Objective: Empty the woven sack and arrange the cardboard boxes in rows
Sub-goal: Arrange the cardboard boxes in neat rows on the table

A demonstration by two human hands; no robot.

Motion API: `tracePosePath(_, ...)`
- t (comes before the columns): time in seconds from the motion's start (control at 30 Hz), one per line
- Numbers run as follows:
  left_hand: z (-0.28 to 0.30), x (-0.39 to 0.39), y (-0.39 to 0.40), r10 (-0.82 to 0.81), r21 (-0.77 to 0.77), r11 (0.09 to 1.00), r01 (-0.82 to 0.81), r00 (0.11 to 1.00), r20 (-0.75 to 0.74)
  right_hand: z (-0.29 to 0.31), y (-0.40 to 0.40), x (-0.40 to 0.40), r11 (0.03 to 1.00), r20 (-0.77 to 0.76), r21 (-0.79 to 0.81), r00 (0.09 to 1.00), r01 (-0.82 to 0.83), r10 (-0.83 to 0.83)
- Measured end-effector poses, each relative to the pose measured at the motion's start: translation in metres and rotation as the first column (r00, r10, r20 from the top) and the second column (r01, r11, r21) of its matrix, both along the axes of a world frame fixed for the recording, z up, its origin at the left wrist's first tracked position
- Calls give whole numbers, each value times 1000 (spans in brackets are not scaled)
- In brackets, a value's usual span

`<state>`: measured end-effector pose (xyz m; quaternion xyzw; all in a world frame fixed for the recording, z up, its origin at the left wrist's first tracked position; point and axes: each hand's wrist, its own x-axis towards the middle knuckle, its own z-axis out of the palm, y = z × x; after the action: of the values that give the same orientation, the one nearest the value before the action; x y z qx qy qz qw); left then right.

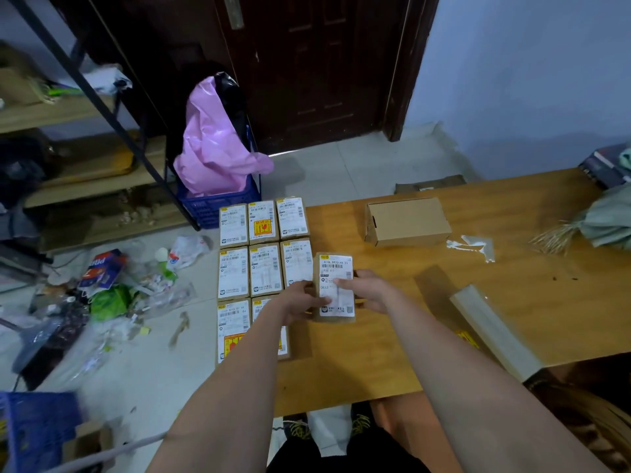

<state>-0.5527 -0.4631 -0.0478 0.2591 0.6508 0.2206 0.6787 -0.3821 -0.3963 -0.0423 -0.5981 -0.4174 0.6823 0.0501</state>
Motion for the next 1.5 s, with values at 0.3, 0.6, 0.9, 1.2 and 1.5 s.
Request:
tracePosePath(0.3,-13,-26,-36,8,52,999,1,985,-174,-29,-23,-12,998,23,-56,1000,-1,2)
tracePosePath(0.6,-32,-74,-73,316,273,949,-160,541,-780,-67,-42,-27,992,185,-100,978,-77,95)
tracePosePath(0.9,-55,-99,-86,231,29,949,-315,626,-745,-111,-42,-47,996,295,-50,951,-79,90)
tracePosePath(1.2,-69,-115,-84,233,-32,943,-332,722,-651,-99,-39,-65,988,437,17,889,-157,134)
tracePosePath(1.5,-66,-119,-82,250,-53,935,-350,761,-598,-90,-38,-68,984,477,6,866,-176,152)
